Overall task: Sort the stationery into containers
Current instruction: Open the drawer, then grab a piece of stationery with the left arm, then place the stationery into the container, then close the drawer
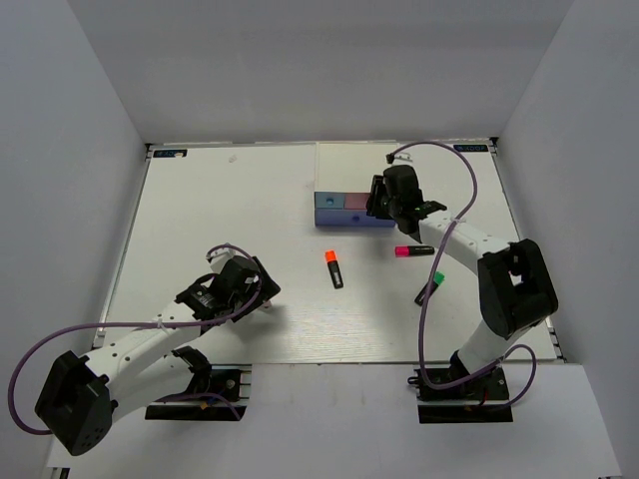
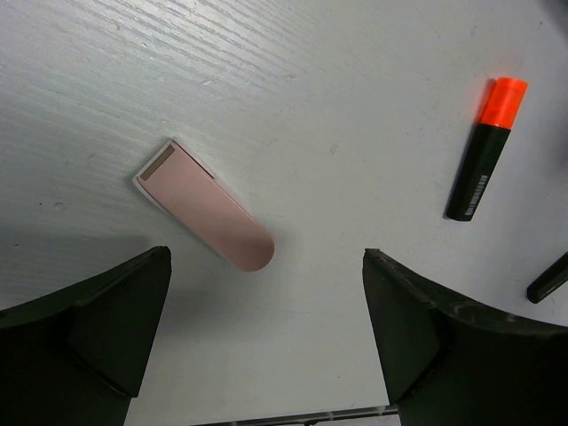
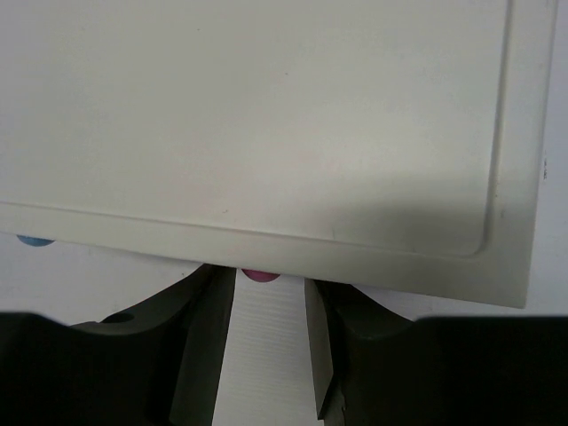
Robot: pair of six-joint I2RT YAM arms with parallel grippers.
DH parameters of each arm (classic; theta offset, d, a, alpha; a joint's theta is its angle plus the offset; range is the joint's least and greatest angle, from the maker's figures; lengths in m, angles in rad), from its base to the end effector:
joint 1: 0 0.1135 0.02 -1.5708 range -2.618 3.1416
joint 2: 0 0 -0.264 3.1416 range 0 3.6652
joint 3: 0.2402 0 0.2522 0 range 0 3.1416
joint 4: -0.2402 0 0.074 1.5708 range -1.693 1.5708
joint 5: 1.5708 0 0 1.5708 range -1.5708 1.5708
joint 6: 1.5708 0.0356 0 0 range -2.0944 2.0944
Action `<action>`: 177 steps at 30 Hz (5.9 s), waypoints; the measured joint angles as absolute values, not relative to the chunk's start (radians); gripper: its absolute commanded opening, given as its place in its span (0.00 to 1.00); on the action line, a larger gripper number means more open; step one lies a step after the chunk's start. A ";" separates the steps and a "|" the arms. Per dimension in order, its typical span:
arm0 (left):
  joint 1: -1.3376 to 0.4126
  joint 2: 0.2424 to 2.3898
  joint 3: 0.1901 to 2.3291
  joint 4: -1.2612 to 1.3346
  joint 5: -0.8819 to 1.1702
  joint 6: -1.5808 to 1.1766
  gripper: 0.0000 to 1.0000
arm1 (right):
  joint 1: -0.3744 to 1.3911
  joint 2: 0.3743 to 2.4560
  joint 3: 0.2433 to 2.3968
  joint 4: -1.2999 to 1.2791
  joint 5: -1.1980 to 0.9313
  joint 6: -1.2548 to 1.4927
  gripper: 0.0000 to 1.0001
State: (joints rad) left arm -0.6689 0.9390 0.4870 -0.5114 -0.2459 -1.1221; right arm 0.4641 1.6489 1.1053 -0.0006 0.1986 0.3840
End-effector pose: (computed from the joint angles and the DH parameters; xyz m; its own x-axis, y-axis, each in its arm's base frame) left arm 0.1408 -0.1002 0.1844 -0.7232 -0.5423 -0.4277 -0.3668 0.8263 -0.4275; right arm 0.3380 0.1613 0.2450 -0.5371 0.1419 -0.8315 -0.0935 0.9697 0.2258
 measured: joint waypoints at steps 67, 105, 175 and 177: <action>-0.671 1.219 0.690 -0.560 -0.267 -1.028 0.00 | 0.460 1.380 0.822 -0.027 -0.069 0.348 0.23; -0.673 1.712 1.291 0.107 0.300 -0.094 0.10 | 0.391 1.034 0.545 0.032 -0.458 -0.053 0.00; -0.670 1.297 0.622 0.184 0.065 -0.700 1.00 | 0.308 1.498 0.756 0.323 -0.280 -0.171 0.14; -0.670 1.303 0.622 0.193 0.062 -0.732 1.00 | 0.308 1.507 0.765 0.334 -0.258 -0.158 0.16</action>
State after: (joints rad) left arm -0.6697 1.3025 0.6220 0.1928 0.0616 -0.7322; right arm 0.3080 1.5070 0.7654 0.3340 -0.2584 -0.1577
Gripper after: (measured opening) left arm 0.996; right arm 0.141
